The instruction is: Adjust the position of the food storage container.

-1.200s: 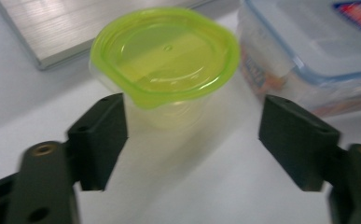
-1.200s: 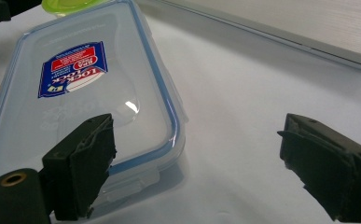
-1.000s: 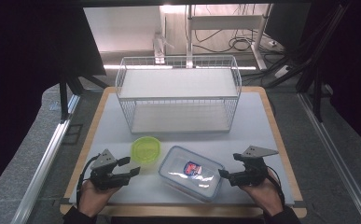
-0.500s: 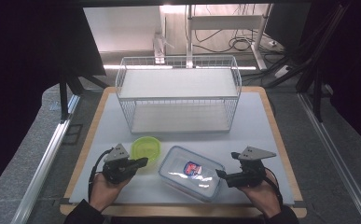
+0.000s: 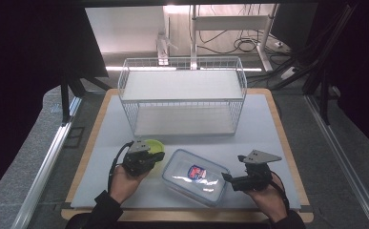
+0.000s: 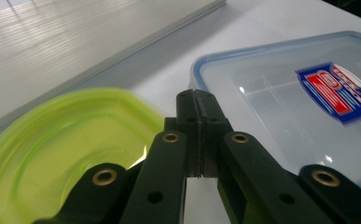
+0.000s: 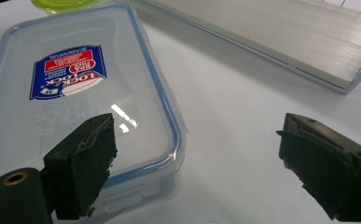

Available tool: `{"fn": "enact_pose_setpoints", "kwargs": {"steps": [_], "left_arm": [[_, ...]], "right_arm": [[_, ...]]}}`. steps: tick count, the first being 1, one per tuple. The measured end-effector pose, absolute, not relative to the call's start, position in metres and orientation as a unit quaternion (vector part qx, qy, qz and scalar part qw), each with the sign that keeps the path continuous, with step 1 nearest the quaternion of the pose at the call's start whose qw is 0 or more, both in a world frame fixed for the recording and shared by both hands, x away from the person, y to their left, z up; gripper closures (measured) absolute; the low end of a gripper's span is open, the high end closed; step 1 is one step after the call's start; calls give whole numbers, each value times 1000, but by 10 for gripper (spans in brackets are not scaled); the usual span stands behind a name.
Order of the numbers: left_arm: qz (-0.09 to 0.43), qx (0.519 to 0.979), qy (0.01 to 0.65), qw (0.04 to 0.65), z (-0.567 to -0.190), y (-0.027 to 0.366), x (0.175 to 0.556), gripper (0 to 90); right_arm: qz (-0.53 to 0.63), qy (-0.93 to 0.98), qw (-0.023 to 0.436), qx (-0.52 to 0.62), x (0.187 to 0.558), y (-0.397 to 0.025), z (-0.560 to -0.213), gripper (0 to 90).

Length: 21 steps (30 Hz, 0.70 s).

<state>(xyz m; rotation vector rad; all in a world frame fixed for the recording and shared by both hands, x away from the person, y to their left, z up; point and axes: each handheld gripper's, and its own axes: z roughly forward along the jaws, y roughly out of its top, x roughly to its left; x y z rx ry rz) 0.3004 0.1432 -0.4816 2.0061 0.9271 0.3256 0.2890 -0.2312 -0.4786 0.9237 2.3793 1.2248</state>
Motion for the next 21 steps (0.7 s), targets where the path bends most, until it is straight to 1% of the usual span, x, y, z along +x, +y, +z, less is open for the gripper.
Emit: {"fn": "enact_pose_setpoints", "kwargs": {"steps": [5, 6, 8, 14, 21], "left_arm": [[150, 819, 368, 413, -484, 130, 313, 899], [159, 825, 367, 400, -486, 126, 315, 899], [159, 829, 368, 389, -488, 124, 317, 899], [170, 833, 371, 375, -488, 123, 316, 899], [161, 828, 380, 379, -489, 129, 318, 900]], "right_arm": [[421, 835, 155, 319, 289, -231, -480, 107], [422, 834, 156, 319, 289, -231, -480, 107], [422, 834, 156, 319, 289, -232, -480, 107], [420, 836, 157, 318, 289, -231, -480, 107], [418, 837, 157, 317, 289, -232, -481, 107]]}}
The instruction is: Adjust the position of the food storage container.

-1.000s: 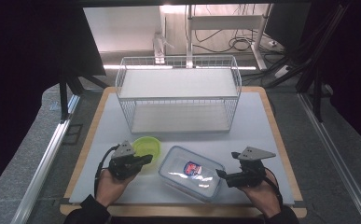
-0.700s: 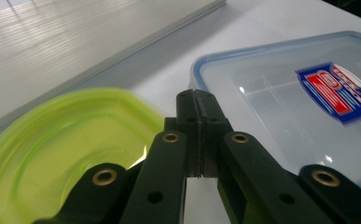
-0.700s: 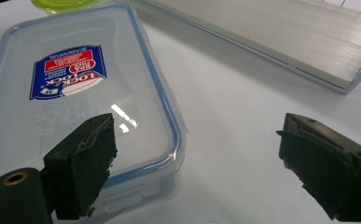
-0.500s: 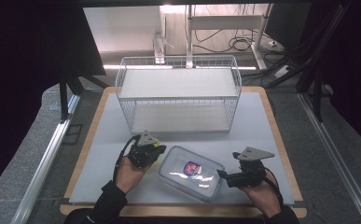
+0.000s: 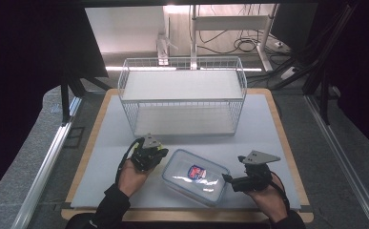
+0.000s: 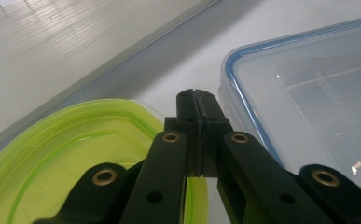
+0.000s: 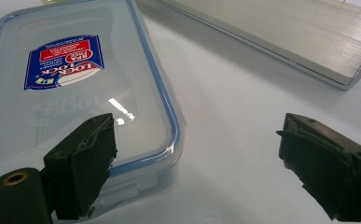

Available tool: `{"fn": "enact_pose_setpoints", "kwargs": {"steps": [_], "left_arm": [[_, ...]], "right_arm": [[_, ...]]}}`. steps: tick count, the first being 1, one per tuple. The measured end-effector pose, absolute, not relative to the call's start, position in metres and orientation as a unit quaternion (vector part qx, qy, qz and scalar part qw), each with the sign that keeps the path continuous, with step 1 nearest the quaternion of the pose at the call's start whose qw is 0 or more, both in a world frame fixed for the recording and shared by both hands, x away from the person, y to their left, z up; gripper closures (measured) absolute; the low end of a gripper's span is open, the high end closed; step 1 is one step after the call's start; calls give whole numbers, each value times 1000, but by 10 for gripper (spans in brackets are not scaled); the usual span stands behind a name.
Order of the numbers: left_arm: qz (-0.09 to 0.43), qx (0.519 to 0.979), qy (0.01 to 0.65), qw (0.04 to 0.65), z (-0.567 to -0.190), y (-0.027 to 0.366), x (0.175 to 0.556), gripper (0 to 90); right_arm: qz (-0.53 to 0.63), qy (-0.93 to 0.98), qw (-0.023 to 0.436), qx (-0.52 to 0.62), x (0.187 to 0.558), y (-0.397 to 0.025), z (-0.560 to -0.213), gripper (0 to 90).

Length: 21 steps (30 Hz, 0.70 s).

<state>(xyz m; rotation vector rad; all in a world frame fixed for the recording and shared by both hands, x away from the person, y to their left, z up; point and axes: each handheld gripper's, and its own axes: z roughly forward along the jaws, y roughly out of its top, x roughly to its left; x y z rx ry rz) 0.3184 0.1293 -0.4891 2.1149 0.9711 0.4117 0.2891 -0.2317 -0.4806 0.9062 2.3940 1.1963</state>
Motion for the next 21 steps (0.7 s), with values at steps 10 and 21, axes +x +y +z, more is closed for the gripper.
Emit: {"fn": "enact_pose_setpoints", "kwargs": {"steps": [10, 21], "left_arm": [[164, 825, 392, 372, -489, 141, 316, 900], [175, 811, 420, 367, -490, 167, 311, 900]], "right_arm": [[420, 834, 158, 321, 289, -233, -480, 107], [419, 833, 156, 326, 290, -235, -481, 112]]}}
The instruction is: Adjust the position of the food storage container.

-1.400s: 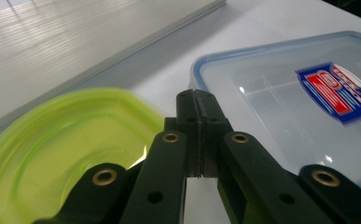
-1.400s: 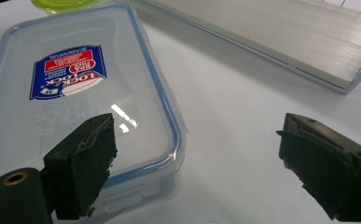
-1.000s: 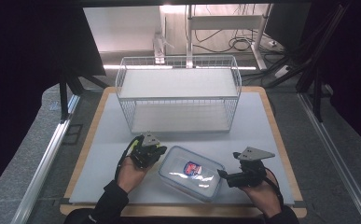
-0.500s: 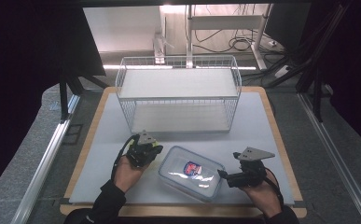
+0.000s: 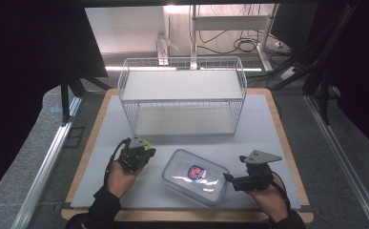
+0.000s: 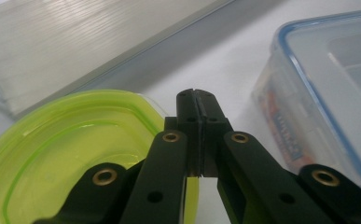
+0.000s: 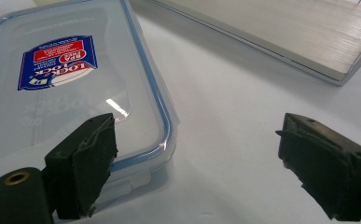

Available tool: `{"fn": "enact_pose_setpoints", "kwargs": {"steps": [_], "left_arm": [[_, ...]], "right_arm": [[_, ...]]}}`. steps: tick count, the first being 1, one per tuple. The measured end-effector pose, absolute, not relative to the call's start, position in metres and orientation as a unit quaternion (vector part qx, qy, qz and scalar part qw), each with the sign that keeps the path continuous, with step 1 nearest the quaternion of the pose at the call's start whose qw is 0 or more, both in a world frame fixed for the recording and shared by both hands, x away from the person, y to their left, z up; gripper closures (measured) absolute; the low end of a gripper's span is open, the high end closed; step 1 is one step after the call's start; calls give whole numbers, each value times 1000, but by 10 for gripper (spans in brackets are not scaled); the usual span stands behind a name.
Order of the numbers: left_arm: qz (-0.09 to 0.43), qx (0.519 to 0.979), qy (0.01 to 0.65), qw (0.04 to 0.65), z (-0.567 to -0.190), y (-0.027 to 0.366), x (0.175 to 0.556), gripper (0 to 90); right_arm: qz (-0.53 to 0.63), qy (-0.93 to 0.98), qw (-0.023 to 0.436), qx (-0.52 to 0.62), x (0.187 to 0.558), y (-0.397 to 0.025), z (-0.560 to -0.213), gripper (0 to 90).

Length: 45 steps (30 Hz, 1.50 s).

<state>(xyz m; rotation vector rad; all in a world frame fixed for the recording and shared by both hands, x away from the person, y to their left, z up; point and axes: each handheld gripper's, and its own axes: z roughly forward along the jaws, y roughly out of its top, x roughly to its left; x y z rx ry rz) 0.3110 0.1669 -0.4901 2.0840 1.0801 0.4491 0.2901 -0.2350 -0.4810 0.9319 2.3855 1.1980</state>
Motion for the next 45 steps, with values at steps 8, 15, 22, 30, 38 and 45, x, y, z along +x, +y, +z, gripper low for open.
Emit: {"fn": "enact_pose_setpoints", "kwargs": {"steps": [8, 15, 22, 30, 38, 45], "left_arm": [[186, 801, 441, 360, -491, 186, 309, 900], [189, 793, 453, 360, -492, 199, 308, 900], [199, 785, 465, 357, -493, 213, 309, 900], [203, 786, 460, 360, -495, 216, 309, 899], [187, 790, 411, 414, -488, 195, 295, 850], [151, 804, 385, 428, -497, 175, 285, 863]], "right_arm": [[420, 832, 157, 327, 290, -236, -480, 113], [419, 831, 151, 335, 290, -238, -480, 133], [418, 832, 149, 334, 290, -237, -480, 139], [419, 832, 144, 334, 291, -238, -480, 161], [422, 834, 124, 333, 286, -242, -473, 487], [394, 855, 112, 318, 272, -242, -471, 828]]}}
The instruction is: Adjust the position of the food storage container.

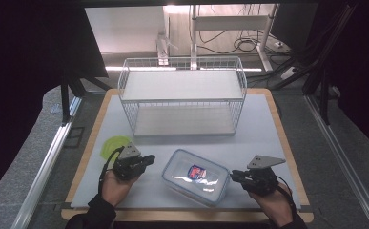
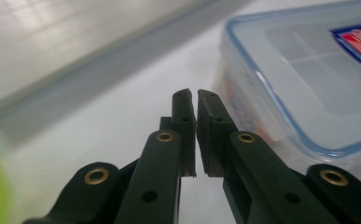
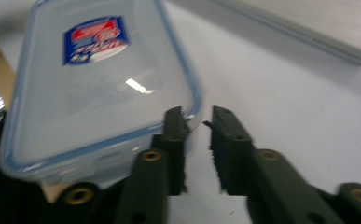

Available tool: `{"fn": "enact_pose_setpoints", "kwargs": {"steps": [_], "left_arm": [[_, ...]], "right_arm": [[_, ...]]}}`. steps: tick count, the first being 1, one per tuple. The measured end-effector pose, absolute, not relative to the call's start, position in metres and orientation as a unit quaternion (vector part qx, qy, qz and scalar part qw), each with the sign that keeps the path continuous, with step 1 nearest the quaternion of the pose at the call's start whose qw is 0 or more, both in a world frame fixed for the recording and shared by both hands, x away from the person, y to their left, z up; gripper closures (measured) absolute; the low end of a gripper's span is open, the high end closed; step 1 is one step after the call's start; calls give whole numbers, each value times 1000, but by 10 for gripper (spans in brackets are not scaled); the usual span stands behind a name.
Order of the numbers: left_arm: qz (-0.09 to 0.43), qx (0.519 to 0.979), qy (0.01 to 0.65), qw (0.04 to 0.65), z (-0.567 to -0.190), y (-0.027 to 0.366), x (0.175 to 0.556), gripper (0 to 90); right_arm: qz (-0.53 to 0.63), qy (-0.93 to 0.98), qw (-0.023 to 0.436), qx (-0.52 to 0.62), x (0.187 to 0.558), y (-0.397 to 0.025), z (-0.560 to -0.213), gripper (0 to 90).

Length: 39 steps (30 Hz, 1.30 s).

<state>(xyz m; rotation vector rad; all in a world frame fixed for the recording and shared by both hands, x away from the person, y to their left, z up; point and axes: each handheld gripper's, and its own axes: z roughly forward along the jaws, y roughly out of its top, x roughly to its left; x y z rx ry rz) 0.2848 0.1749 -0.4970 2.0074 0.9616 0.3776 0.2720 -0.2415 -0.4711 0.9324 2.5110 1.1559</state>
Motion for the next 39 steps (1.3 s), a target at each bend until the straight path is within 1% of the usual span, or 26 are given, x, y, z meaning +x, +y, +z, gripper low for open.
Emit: {"fn": "enact_pose_setpoints", "kwargs": {"steps": [2, 7, 11, 14, 15, 20, 30, 37, 39], "left_arm": [[139, 814, 374, 423, -502, 166, 282, 869], [133, 825, 357, 417, -505, 156, 280, 870], [127, 828, 355, 416, -506, 154, 278, 872], [118, 829, 357, 415, -508, 152, 274, 873], [113, 830, 356, 414, -509, 152, 273, 878], [99, 824, 370, 417, -512, 155, 264, 878], [103, 821, 380, 413, -510, 155, 262, 891], [103, 815, 385, 420, -509, 157, 262, 891], [105, 814, 388, 420, -509, 158, 262, 893]], "right_arm": [[387, 859, 113, 316, 267, -241, -472, 888], [377, 865, 96, 319, 260, -244, -475, 896], [369, 872, 61, 315, 250, -240, -484, 896], [367, 874, 52, 314, 249, -238, -486, 896], [369, 874, 41, 315, 249, -235, -487, 895], [365, 870, 47, 328, 253, -235, -488, 895], [355, 865, 75, 347, 271, -229, -490, 896], [360, 860, 79, 354, 292, -227, -491, 896], [363, 857, 82, 356, 303, -224, -491, 896]]}}
